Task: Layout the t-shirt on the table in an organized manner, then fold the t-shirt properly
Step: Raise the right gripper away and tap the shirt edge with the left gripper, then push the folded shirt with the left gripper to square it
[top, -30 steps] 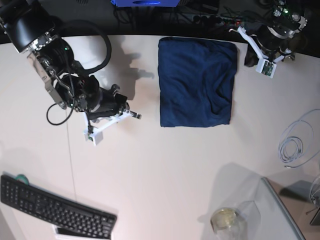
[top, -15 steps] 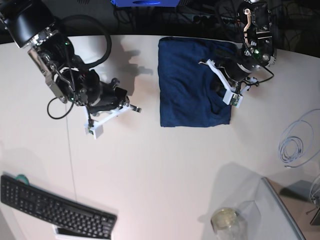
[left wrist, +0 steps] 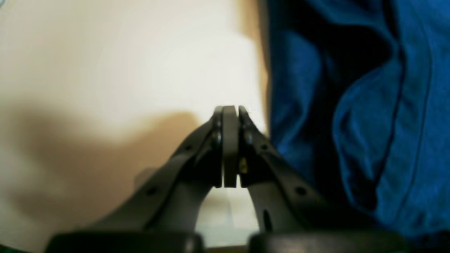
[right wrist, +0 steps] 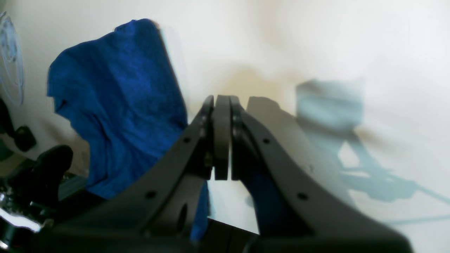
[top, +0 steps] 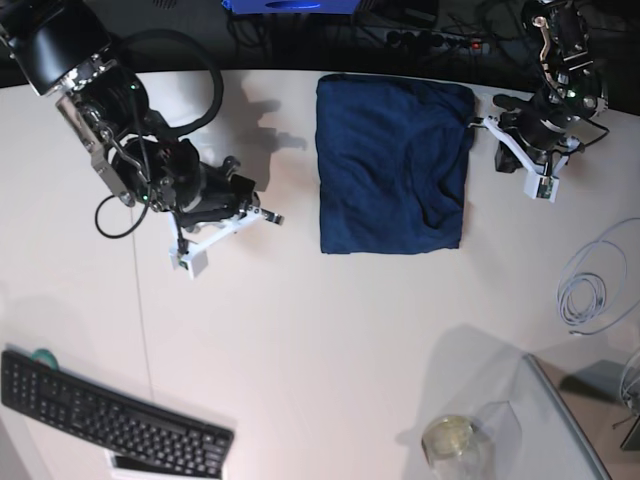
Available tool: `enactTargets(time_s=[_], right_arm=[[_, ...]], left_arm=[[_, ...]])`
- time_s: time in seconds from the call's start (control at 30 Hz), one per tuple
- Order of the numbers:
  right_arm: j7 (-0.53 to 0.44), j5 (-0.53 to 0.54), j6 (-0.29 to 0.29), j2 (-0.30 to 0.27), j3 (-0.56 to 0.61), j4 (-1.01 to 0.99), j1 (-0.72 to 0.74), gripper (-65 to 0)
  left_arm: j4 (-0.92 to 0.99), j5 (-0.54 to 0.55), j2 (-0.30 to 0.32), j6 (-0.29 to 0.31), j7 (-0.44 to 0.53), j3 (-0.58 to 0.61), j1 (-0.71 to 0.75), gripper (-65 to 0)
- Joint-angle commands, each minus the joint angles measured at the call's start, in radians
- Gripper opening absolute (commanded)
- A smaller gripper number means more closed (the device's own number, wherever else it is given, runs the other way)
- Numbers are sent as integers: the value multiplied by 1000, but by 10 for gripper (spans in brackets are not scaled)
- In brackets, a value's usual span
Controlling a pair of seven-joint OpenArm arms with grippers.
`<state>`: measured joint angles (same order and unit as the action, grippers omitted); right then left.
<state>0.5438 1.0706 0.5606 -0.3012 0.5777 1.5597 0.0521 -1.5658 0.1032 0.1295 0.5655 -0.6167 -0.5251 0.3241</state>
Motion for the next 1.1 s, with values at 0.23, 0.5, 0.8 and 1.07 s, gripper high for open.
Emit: enactTargets(time_s=[0.23, 0.5, 0.8, 1.07], right_arm=[[-12, 7, -12, -5, -3, 14, 13, -650], [-9, 7, -12, -5, -3, 14, 13, -650], [-9, 7, -12, -5, -3, 12, 12, -650], [-9, 7, -12, -5, -3, 12, 12, -650]], left_arm=[[-253, 103, -12, 3, 8, 4, 125, -650], [-273, 264, -15, 1, 7, 1, 135, -474], [3, 330, -4, 23, 14, 4, 51, -3], [233, 321, -4, 133, 16, 3, -50, -3]])
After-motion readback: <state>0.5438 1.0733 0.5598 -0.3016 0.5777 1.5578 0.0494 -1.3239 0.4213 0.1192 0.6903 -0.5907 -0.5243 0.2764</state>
